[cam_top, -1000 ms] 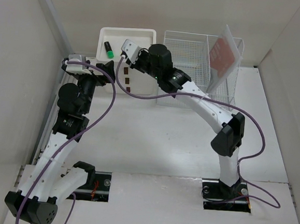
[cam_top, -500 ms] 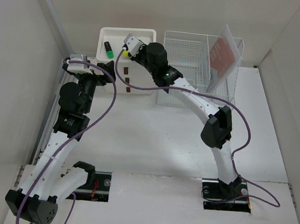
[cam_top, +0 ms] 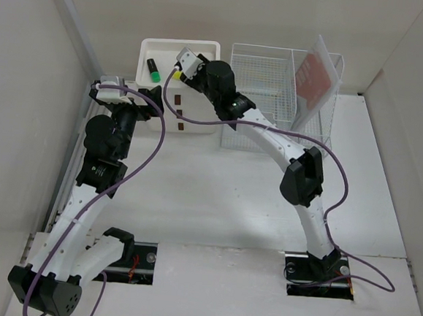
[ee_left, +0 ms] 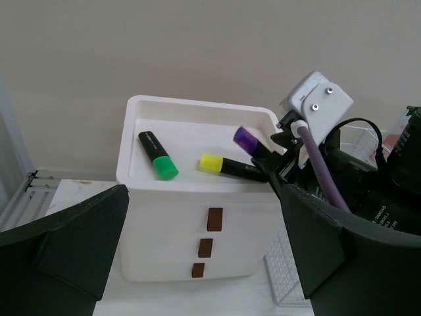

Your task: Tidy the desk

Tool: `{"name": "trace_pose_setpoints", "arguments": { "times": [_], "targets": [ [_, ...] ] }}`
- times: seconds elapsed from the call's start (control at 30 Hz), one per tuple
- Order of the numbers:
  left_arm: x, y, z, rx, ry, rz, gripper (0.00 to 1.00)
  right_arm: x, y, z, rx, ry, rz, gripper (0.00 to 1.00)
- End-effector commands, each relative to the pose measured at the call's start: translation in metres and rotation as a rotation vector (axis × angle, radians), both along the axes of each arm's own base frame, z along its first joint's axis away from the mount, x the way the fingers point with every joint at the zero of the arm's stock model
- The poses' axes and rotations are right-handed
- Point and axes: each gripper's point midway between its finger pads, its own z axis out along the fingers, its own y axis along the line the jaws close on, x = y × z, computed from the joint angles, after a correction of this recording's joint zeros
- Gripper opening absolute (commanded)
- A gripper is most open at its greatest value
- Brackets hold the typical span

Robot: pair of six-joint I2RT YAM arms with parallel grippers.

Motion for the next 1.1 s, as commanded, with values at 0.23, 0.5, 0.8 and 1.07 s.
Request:
{"name": "trace_pose_setpoints", "arguments": {
  "times": [0.23,0.5,0.8,1.07],
  "targets": [
    [-0.003,0.004,0.015,0.003,-0.061,0.019,1.0,-0.008,-0.003,0.055,0.096,-0.092,0.008,0.96],
    [-0.006,0.006,0.018,-0.002,-0.069,0.028,1.0,-0.045,-0.029,0.103,0.144,-0.121,-0.053,1.0],
    [-0.012,0.006,0.024,-0.015,-0.088,0.015,1.0,-0.129,-0.071,0.104,0.207,-0.037,-0.152,1.0],
    [0.001,0.002,0.007,-0.001,-0.041,0.014,1.0,-0.186,-0.143,0.066,0.272,0.022,-0.176,1.0]
  ]
}}
